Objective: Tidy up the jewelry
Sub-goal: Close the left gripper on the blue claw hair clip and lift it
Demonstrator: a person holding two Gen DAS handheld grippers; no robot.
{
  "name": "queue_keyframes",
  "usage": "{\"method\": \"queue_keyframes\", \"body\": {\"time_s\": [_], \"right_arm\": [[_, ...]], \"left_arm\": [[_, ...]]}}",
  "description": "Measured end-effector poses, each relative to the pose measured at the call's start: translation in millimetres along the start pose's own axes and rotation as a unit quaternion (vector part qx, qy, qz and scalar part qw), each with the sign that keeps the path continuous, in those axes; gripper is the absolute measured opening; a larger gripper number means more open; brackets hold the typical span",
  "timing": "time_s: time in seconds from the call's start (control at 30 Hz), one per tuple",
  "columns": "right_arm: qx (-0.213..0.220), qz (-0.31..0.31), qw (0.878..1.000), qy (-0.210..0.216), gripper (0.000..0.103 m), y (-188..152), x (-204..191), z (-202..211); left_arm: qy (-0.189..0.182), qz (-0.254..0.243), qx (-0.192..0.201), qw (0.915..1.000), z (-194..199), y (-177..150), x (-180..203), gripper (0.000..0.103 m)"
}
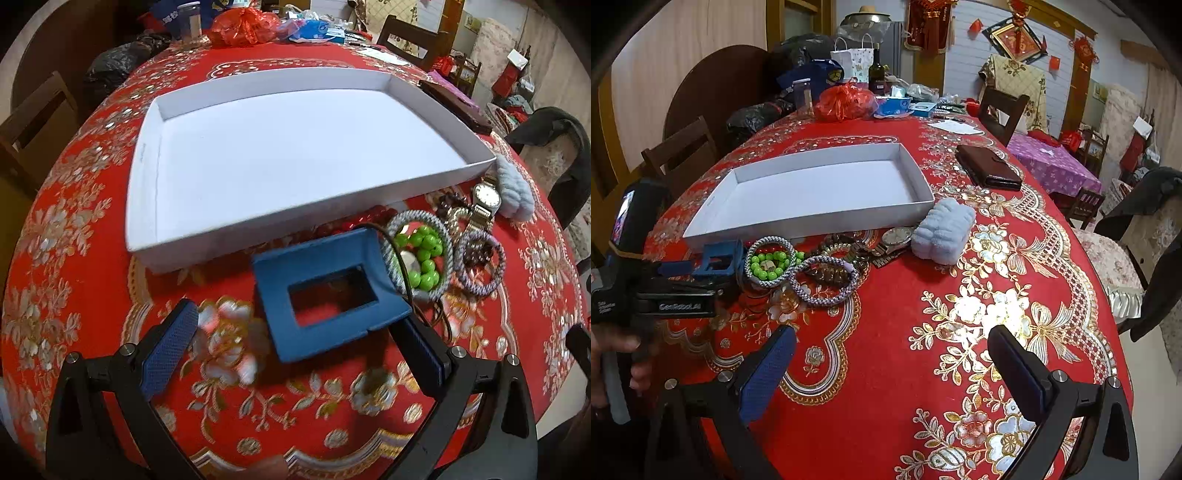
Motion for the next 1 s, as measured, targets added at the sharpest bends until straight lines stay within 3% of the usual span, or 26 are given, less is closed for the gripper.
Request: {"method": "queue_keyframes", "body": {"time_s": [0.2, 0.47, 0.87, 0.93, 1.0], "right_arm": [[-0.001, 0.006, 1.0, -0.003, 0.103, 0, -3, -1], [-0.003, 0.016, 1.0, -0.01, 0.103, -2, -5, -2], [-0.007, 0.015, 1.0, -0.014, 0.103, -4, -2, -4], [-0.01, 0.014, 1.0, -0.015, 0.103, -4, -2, -5], [-0.011, 0.012, 1.0, -0.015, 0.103, -3, -2, -6]], "left_arm": [[0.027, 0.048, 0.004, 0.9985, 17, -16, -31, 0.102], [0.023, 0.005, 0.0, 0.9997, 6, -8, -11, 0.102], [0.023, -0.001, 0.014, 0.9996, 2, -1, -20, 0.103], [0.027, -0.001, 0.018, 0.9995, 8, -8, -21, 0.096], [0.028, -0.001, 0.033, 0.9991, 18, -9, -21, 0.063]]}}
Point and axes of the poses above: each gripper's, at about its wrist camera, not at the fingertips, and z roughly against the way its jaws point, x to its right, y to its top, the point moved 5 cm from there along -z, roughly the way its jaws point, and after that the axes turned 14 degrees about -y, right-handed, at the moved point
